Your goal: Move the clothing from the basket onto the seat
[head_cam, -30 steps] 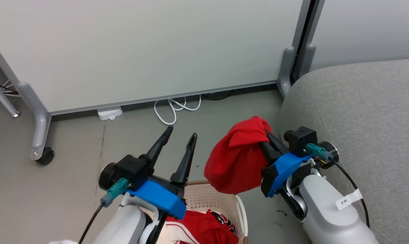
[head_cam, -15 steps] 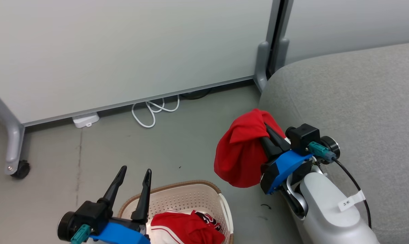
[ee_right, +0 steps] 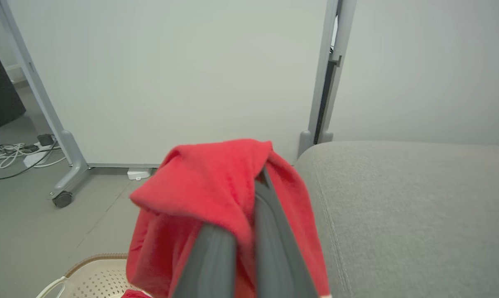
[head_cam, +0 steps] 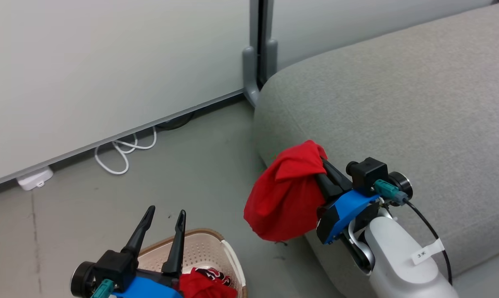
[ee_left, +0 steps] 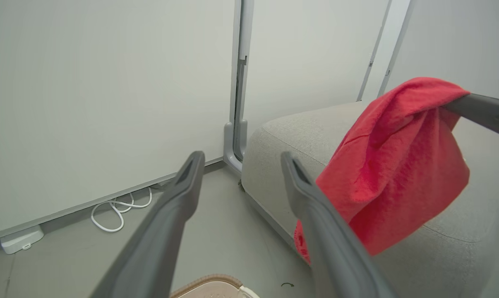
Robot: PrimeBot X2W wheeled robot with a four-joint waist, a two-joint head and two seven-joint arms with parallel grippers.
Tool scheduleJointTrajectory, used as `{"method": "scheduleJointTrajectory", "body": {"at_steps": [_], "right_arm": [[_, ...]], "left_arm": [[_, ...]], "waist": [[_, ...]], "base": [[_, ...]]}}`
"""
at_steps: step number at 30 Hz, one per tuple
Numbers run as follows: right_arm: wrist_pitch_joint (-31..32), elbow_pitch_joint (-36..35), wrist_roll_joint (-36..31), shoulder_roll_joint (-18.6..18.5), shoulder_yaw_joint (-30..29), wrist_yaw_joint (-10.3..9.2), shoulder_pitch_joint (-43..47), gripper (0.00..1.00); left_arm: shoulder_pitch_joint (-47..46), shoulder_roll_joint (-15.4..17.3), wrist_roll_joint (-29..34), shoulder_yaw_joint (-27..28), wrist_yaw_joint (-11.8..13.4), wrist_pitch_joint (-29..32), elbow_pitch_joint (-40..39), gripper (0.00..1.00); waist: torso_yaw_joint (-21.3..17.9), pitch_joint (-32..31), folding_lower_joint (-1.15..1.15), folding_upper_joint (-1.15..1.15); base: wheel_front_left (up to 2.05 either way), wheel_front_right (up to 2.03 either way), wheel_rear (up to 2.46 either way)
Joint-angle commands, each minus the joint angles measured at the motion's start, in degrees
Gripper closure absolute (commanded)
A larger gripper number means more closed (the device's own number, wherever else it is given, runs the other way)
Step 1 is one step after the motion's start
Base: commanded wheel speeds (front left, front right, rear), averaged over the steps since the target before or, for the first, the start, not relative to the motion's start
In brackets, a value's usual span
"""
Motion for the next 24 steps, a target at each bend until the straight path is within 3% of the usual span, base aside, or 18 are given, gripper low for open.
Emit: {"method": "scheduleJointTrajectory", "body": {"at_steps": [1,12,24], "right_arm": [[-0.12,-0.48,-0.1,-0.13,-0.08,0.03,0.68,1.0],[-0.14,-1.99,-1.18,-0.11,-1.09,0.03,1.82,1.0],[0.05,-3.82,-0.76,-0.11,-3.01,0.03,1.17,1.0]], "left_arm": [[-0.26,0.31,0.59,-0.38,-0.47,-0.16,0.24,0.0],[-1.45,2.04,1.02,-2.04,-0.32,-0.16,1.43,0.0],[-2.91,2.69,1.25,-2.17,-0.33,-0.16,0.75,0.0]], "waist": [[-3.62,0.34,0.0,0.0],[-10.05,2.17,0.0,0.0],[-9.79,4.18,0.0,0.0]], "base": [[0.0,0.0,0.0],[0.0,0.0,0.0],[0.0,0.0,0.0]]}}
